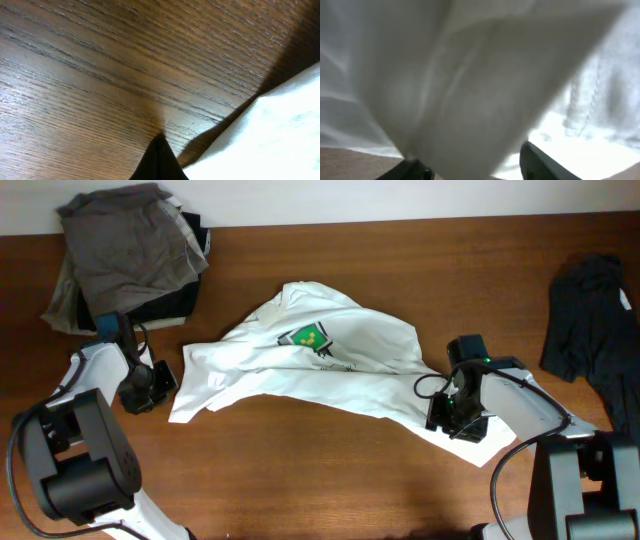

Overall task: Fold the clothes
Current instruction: 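Move the right gripper to the T-shirt's right sleeve and grasp it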

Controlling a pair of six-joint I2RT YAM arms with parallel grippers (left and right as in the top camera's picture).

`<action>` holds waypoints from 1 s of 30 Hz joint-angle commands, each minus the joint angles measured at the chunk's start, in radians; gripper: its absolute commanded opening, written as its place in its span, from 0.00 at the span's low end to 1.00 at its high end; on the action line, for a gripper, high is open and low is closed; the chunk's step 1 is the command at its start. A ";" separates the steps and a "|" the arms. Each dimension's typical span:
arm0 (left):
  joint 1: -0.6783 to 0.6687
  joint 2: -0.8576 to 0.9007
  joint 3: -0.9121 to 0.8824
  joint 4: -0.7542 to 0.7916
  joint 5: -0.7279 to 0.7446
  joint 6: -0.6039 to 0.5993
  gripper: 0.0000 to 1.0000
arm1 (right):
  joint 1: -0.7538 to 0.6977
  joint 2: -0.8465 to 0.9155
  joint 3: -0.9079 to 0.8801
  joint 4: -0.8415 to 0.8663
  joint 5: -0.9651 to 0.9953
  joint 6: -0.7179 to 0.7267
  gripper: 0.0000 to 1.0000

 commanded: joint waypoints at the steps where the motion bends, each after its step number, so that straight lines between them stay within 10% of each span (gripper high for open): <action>1: -0.007 0.048 -0.013 0.010 0.003 -0.009 0.01 | 0.003 0.005 -0.049 0.037 -0.021 0.010 0.55; 12: -0.007 0.048 -0.013 0.010 0.003 -0.009 0.01 | 0.003 0.000 -0.010 0.016 -0.019 0.010 0.37; 30: -0.007 0.048 -0.013 0.006 0.003 -0.009 0.01 | 0.003 -0.002 -0.012 -0.017 -0.011 0.009 0.38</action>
